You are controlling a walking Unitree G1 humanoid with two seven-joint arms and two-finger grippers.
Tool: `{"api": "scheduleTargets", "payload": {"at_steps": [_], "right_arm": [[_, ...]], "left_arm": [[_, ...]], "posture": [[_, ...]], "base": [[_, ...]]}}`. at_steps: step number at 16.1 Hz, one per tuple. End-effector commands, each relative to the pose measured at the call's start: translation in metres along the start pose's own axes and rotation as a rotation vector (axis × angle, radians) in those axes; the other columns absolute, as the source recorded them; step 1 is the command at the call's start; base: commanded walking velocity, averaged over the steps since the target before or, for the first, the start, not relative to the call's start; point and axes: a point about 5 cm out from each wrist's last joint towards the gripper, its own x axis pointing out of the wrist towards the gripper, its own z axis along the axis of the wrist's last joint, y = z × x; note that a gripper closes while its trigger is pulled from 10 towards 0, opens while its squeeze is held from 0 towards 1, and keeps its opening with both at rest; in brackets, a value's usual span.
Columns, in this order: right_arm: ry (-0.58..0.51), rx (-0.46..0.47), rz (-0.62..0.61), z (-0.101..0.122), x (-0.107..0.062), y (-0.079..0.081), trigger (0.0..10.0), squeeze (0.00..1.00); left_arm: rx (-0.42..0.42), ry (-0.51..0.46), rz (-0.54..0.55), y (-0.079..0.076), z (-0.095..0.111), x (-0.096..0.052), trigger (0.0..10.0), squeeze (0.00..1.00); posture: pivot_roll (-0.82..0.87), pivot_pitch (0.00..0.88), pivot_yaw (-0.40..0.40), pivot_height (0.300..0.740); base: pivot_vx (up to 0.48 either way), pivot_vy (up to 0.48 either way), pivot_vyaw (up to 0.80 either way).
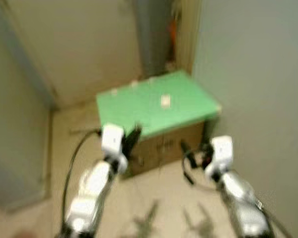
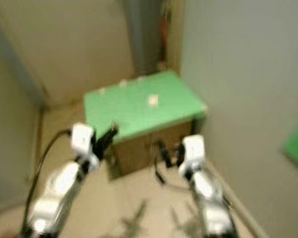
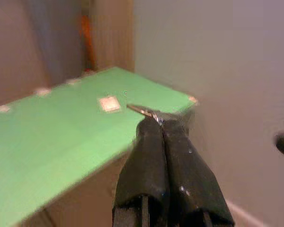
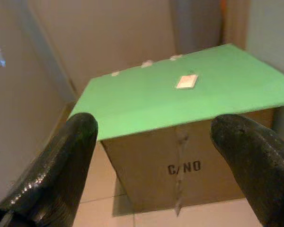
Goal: Hang keys on a hook
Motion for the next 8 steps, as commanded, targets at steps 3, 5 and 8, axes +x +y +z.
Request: {"api": "scheduleTargets", "payload": {"at_steps": [3,5,8], "right_arm": [[0.013,-0.006,0.007,-0.0005,0.0006,0.0021,10.0,0.0],[0.016,-0.01,0.01,-0.0008,0.0001,0.0024,10.0,0.0],[0.019,-0.013,0.012,-0.0012,-0.0011,0.0021,10.0,0.0]], "left_arm": [[0.036,-0.029,-0.011,0.0032,0.009,0.0034,0.0,0.0],[0.029,-0.027,-0.018,0.0031,0.0082,0.004,0.0,0.0],[0.023,-0.026,-0.027,0.0034,0.0084,0.0053,0.0,0.0]], "posture": [[-0.23,0.0,0.121,0.74],[-0.23,0.0,0.12,0.74],[-0.24,0.0,0.12,0.74]], "base": [[0.0,0.0,-0.65],[0.0,0.0,-0.65],[0.0,0.146,-0.65]]}}
